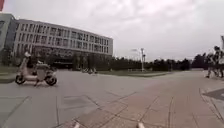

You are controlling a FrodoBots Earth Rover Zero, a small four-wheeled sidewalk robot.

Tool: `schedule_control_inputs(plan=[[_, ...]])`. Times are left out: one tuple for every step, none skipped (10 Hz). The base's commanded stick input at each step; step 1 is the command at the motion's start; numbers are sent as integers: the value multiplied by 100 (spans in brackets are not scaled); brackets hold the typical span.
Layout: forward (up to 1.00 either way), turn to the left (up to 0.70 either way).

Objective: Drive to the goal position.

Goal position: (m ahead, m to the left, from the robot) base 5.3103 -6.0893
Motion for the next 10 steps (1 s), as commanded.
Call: schedule_control_inputs(plan=[[85,0],[85,0],[85,0],[85,0],[85,0],[85,0],[85,0],[85,0],[85,1],[85,4]])
